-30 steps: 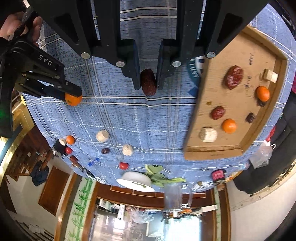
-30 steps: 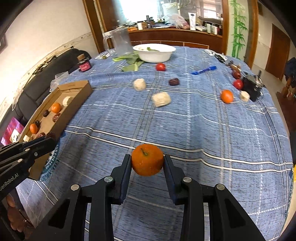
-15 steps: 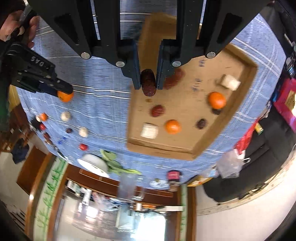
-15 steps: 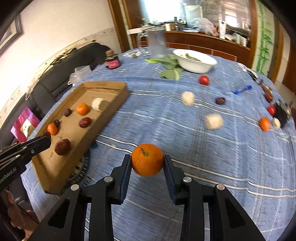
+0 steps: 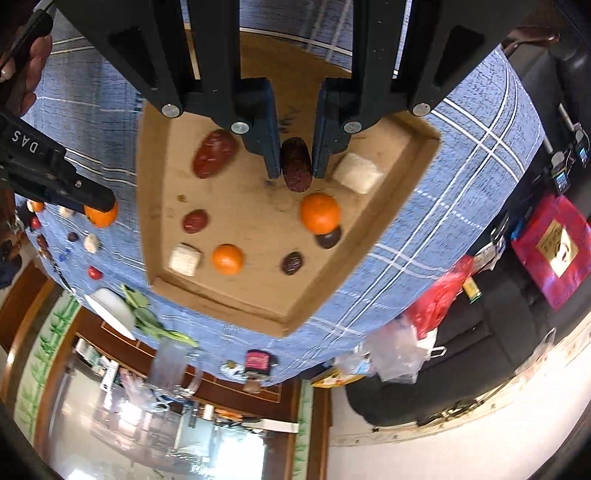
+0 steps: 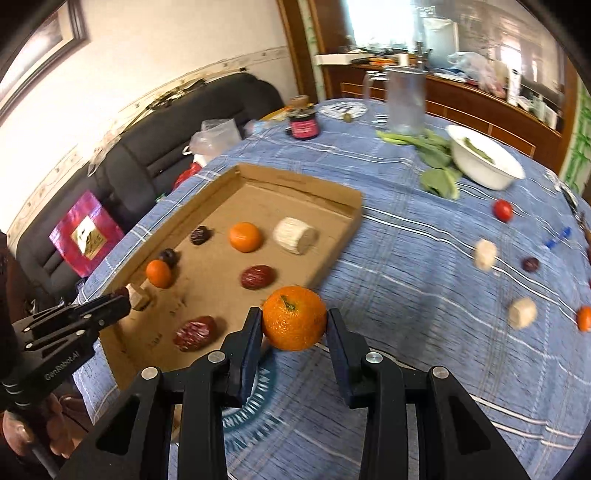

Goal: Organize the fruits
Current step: 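Carry the orange and red date into the cardboard tray and open both tools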

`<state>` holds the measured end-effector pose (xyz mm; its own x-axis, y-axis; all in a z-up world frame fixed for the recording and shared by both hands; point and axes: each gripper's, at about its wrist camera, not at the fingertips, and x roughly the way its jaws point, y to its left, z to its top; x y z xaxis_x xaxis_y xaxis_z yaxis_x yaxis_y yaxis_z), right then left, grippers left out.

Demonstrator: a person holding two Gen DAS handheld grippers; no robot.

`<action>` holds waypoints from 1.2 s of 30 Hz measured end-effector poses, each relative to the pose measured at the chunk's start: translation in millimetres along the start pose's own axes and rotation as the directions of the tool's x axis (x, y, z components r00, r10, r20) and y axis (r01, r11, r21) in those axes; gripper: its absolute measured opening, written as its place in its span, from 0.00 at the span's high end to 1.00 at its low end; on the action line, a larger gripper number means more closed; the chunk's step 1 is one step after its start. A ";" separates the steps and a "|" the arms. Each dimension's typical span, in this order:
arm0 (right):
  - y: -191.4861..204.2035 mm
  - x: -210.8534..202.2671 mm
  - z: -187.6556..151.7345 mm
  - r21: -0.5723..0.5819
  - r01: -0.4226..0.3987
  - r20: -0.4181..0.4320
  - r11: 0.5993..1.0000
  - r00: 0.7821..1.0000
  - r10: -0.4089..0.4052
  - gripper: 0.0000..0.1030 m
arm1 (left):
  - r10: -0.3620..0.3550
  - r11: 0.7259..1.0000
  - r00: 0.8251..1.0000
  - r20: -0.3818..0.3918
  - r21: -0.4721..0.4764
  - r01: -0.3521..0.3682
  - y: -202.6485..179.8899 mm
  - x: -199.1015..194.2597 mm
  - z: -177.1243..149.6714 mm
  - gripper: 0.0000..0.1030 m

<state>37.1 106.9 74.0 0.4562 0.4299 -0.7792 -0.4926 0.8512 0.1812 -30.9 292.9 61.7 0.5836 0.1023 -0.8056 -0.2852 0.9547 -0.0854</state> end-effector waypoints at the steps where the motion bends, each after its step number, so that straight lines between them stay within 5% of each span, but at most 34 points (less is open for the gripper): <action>1: 4.6 4.5 1.7 -0.008 -0.008 -0.007 1.000 1.000 0.008 0.63 | 0.003 1.000 1.000 -0.003 -0.005 -0.003 2.2 0.9 -0.6 0.84; 20: 35.9 66.8 10.6 -0.074 -0.053 -0.120 0.996 0.992 0.044 0.63 | 0.003 1.000 0.999 -0.054 -0.017 -0.004 12.4 31.9 1.0 0.84; 36: 41.2 74.9 9.4 -0.144 -0.012 -0.102 0.989 0.995 -0.003 0.62 | 0.023 1.000 0.995 -0.101 -0.004 -0.024 7.9 46.9 -5.5 0.83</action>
<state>57.9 177.1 28.8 0.3798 0.3941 -0.8369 -0.5997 0.7937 0.1016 -10.0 303.8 20.1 0.4968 0.0957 -0.8625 -0.3021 0.9508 -0.0685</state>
